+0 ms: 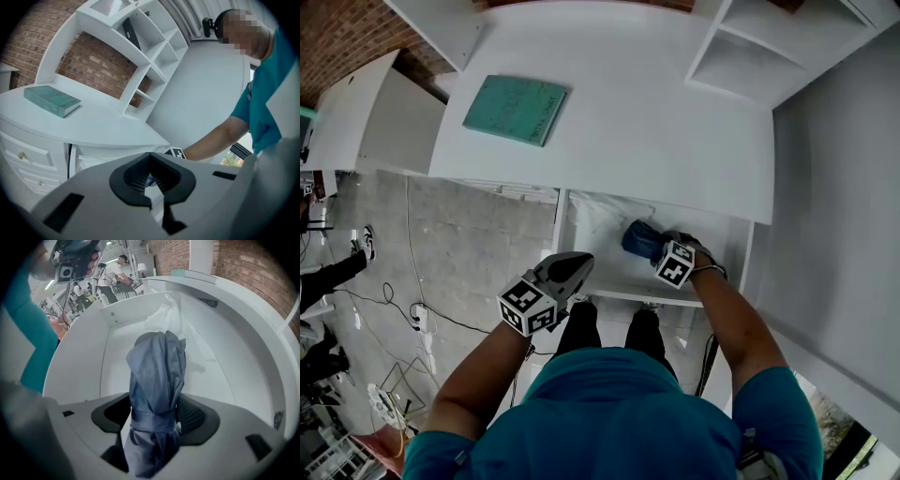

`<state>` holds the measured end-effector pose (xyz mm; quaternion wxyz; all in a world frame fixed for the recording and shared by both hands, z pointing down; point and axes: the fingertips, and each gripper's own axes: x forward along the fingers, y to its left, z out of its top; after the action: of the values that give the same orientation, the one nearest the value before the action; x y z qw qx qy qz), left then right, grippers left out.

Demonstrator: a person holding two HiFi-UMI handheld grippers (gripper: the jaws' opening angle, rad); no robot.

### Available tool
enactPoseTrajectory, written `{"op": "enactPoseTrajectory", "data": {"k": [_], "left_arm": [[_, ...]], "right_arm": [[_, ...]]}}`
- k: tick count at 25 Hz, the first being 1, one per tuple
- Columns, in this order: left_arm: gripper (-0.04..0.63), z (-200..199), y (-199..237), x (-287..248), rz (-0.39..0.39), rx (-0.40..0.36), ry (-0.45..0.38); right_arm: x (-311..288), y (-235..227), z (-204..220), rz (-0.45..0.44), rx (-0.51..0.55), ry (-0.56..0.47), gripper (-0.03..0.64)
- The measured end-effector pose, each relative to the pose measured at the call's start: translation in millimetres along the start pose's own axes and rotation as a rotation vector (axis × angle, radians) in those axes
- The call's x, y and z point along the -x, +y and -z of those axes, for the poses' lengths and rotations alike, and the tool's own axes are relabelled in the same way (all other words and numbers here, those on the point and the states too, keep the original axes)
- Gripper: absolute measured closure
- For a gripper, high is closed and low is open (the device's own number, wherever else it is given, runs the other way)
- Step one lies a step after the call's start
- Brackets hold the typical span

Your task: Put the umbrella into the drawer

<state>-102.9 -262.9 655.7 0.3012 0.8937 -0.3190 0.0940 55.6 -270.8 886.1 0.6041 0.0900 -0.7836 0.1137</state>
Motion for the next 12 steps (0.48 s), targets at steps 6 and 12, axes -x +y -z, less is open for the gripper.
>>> {"op": "enactPoseTrajectory", "data": {"k": [6, 12], "left_arm": [[0.586, -14, -10, 0, 0.011, -0.026, -0.009], [0.586, -30, -20, -1, 0.018, -0.062, -0.013]], "right_arm": [[33, -4, -8, 0.020, -0.008, -0.033, 0.337], [75, -7, -14, 0.029, -0.014, -0.075, 0.337]]}}
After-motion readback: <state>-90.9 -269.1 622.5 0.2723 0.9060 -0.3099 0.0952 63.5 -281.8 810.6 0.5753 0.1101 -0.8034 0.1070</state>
